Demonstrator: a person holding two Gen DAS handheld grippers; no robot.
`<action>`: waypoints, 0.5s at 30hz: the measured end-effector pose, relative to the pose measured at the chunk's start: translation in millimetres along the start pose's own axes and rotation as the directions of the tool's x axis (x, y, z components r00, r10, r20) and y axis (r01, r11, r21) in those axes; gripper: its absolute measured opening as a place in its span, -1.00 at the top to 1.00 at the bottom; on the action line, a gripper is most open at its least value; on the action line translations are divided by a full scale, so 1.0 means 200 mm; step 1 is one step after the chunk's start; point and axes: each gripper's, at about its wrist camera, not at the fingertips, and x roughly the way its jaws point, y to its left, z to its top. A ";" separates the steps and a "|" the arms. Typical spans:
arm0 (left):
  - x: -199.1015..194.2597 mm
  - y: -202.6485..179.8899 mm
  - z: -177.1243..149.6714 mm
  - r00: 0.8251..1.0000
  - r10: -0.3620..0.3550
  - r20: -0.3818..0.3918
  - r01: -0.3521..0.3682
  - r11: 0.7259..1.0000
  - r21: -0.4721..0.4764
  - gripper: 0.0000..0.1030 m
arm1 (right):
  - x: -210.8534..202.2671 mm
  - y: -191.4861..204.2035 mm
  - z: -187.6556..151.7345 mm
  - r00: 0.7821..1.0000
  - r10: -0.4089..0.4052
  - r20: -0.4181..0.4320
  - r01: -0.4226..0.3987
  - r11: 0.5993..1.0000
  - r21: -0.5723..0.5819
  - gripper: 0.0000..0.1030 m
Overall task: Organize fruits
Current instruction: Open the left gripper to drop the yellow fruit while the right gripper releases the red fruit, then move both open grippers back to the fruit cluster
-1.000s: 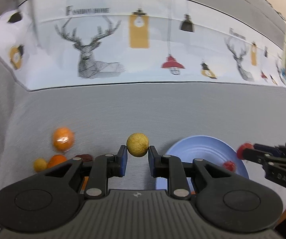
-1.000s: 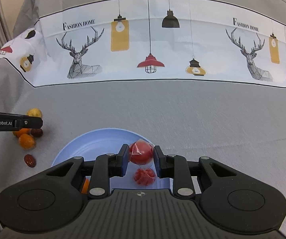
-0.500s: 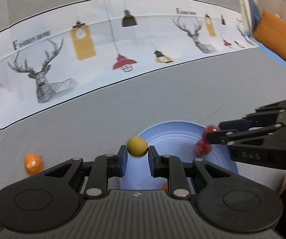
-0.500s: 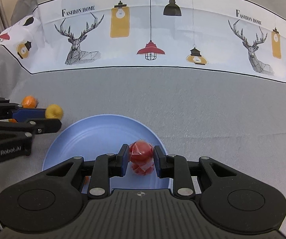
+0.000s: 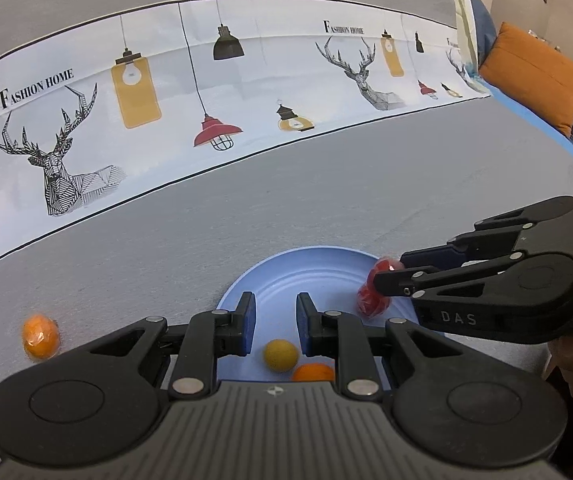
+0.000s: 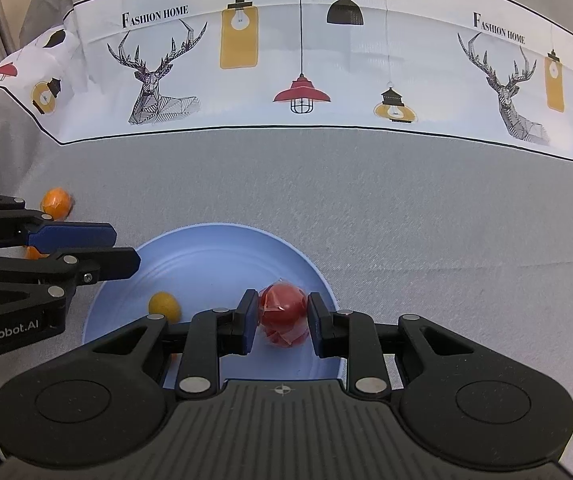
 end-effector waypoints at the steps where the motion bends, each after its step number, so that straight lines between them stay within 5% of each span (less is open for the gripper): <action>1: 0.00 0.00 0.00 1.000 -0.003 -0.001 0.003 1.000 -0.004 0.54 | 0.00 0.00 0.00 1.000 0.008 -0.002 -0.008 1.000 0.003 0.45; 4: 0.01 0.02 0.00 1.000 -0.023 -0.016 0.022 0.999 -0.038 0.23 | 0.01 0.01 0.00 1.000 0.025 -0.016 -0.025 1.000 -0.001 0.32; 6: 0.00 0.05 0.00 0.999 -0.039 -0.009 0.038 0.996 -0.081 0.21 | 0.00 0.02 0.00 1.000 0.015 -0.010 -0.015 1.000 -0.005 0.03; 15: -0.04 0.20 0.03 0.999 -0.031 0.022 0.035 0.970 -0.241 0.23 | 0.00 0.02 0.00 1.000 0.015 0.000 -0.015 1.000 0.017 0.02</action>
